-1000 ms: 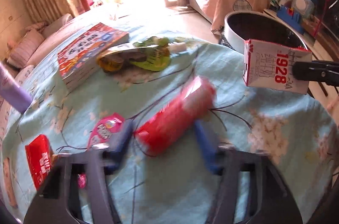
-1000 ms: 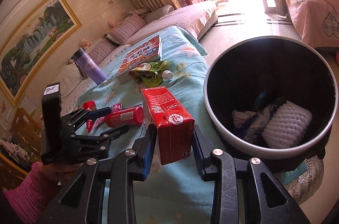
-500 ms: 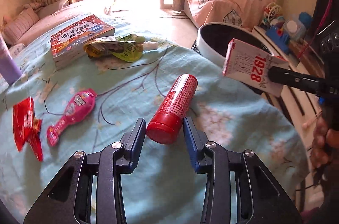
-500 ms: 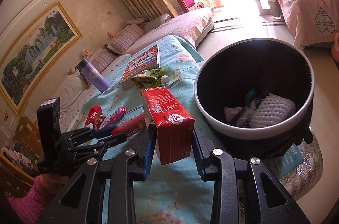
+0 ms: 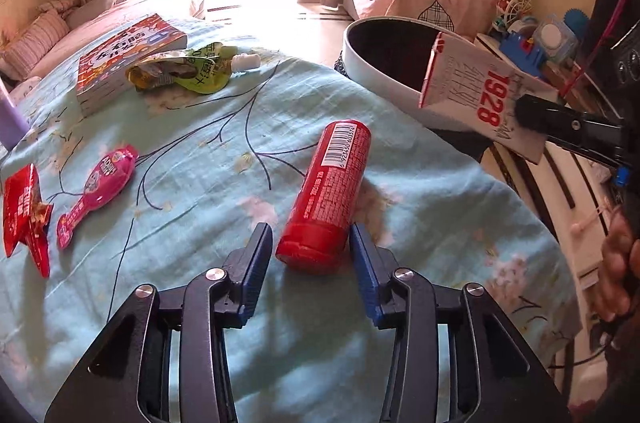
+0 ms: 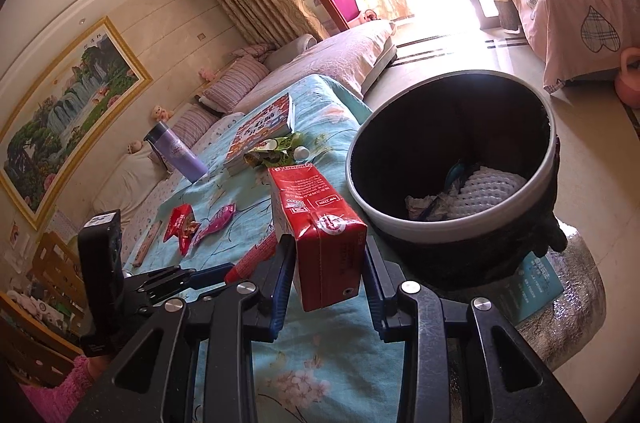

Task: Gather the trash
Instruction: 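Grasp the red juice carton with the right tool while the left tool grasps the red snack tube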

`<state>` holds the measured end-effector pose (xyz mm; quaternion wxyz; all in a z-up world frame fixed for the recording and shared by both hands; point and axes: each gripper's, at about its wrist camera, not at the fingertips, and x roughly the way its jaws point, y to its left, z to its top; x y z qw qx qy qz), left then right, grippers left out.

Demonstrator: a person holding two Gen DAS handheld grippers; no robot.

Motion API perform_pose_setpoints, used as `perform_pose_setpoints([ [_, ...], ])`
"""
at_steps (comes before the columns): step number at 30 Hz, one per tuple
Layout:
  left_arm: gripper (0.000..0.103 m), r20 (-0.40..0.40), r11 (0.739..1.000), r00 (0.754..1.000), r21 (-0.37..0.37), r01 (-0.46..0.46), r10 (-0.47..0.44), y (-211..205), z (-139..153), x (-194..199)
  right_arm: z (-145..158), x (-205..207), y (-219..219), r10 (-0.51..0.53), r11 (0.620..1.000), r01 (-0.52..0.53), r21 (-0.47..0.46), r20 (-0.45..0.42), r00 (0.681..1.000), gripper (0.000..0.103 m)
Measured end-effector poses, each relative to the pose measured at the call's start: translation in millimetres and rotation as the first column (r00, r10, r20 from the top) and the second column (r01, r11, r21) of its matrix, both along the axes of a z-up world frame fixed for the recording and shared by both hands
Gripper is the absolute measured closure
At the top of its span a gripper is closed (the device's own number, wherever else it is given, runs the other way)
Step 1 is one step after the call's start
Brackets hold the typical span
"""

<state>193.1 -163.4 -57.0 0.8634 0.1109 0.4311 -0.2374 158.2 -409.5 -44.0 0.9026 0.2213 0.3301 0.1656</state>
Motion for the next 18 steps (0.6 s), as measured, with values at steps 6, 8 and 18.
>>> perform_pose_setpoints([
  [6,0.058,-0.005,1.000,1.000,0.024,0.012,-0.012,-14,-7,11,-2,-3,-7,-0.011,1.000,0.011,0.007,-0.001,1.000,0.070],
  [8,0.065,-0.011,1.000,1.000,0.006,0.019,-0.019,-17,-7,13,-2,-4,-9,-0.017,1.000,0.017,0.009,-0.002,1.000,0.070],
  [18,0.072,0.013,0.998,1.000,-0.060,-0.011,0.012,-28,15,4,2,-8,-29,-0.063,0.998,0.063,0.013,0.009,0.998,0.070],
])
